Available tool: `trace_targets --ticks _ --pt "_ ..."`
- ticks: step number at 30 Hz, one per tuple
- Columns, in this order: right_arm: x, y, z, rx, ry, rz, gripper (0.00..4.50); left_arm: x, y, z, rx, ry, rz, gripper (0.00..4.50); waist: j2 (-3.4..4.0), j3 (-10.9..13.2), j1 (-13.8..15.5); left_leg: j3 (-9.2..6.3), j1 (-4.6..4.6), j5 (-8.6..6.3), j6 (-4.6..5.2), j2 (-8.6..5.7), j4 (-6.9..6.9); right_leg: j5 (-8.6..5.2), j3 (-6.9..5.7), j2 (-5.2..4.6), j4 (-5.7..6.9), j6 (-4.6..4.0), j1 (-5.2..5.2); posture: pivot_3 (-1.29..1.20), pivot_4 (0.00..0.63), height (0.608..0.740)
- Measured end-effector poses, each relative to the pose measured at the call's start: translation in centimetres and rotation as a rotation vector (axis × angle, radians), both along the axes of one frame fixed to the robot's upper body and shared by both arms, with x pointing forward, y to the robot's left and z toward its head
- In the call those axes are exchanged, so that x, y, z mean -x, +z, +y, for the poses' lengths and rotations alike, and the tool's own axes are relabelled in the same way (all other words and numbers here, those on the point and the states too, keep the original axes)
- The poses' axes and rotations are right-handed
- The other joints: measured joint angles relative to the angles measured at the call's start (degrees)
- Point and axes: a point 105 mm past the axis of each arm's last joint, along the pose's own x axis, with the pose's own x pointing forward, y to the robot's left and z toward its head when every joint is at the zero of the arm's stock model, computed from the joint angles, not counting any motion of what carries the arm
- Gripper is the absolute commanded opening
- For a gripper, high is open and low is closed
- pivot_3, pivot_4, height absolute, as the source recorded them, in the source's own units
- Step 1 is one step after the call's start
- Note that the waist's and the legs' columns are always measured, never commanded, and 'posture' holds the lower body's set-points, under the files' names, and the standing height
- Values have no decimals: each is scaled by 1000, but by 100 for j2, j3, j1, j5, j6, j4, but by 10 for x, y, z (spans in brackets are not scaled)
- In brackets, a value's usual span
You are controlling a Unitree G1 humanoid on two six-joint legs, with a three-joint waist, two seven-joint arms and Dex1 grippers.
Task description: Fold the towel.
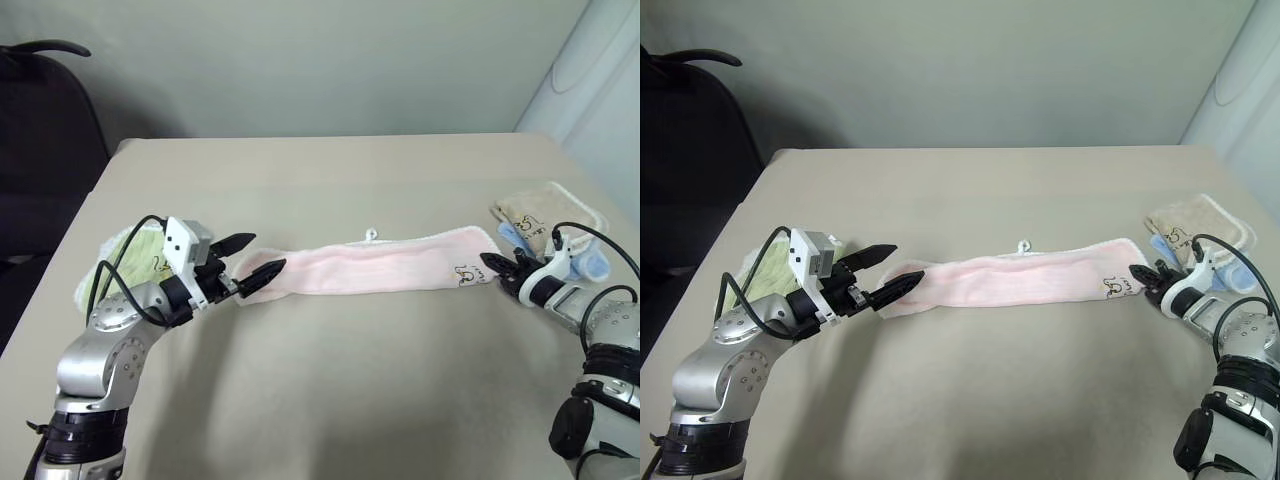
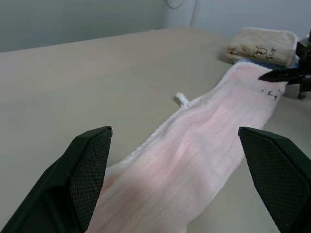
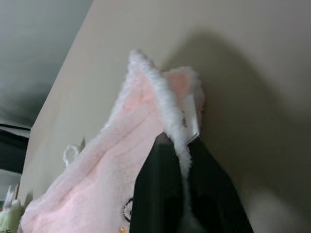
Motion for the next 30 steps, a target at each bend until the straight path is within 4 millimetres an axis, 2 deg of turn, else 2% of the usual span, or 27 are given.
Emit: trace_targets --ticks 3,8,10,12,15,19,22,26,30 --pt "3 11 -10 46 3 -31 41 -1 -2 1 -19 15 1 4500 16 9 25 1 -3 0 -1 0 -3 0 0 0 1 0 -5 0 150 740" --pt "7 53 -34 227 9 -149 41 -2 -7 -4 -44 4 9 4500 24 15 36 3 -5 0 -1 -1 -3 0 1 1 0 0 -4 0 150 740" --pt "7 65 -36 300 35 -181 41 -3 -8 -5 -47 6 2 4500 24 15 33 4 -5 0 0 -1 -3 0 2 2 0 0 -5 0 150 740" --pt "6 73 -29 362 82 -210 41 -4 -9 -4 -50 11 1 4500 25 15 28 5 -5 0 0 0 -3 0 3 3 0 1 -6 0 150 740" --pt "4 82 -9 493 193 -254 41 -5 -11 -4 -45 12 7 4500 26 16 25 5 -5 0 -1 0 -3 0 3 4 1 1 -7 0 150 740" --pt "5 90 37 672 394 -340 41 -6 -13 -6 -46 11 7 4500 26 16 27 5 -6 0 -1 0 -2 -1 2 5 0 1 -6 0 150 740" --pt "7 88 70 778 528 -373 41 -6 -13 -7 -43 10 4 4500 25 16 29 4 -6 3 -5 0 -1 -1 3 5 0 3 -6 0 150 740" --pt "7 72 111 959 692 -390 41 -6 -15 -12 -26 4 8 4500 24 17 28 2 -6 4 -7 2 -2 -1 1 5 0 3 -8 0 150 740" --pt "10 36 149 1022 834 -368 41 -6 -16 -15 -11 9 7 4500 19 18 29 1 -11 4 -8 2 0 -1 1 4 2 3 -14 0 150 740"
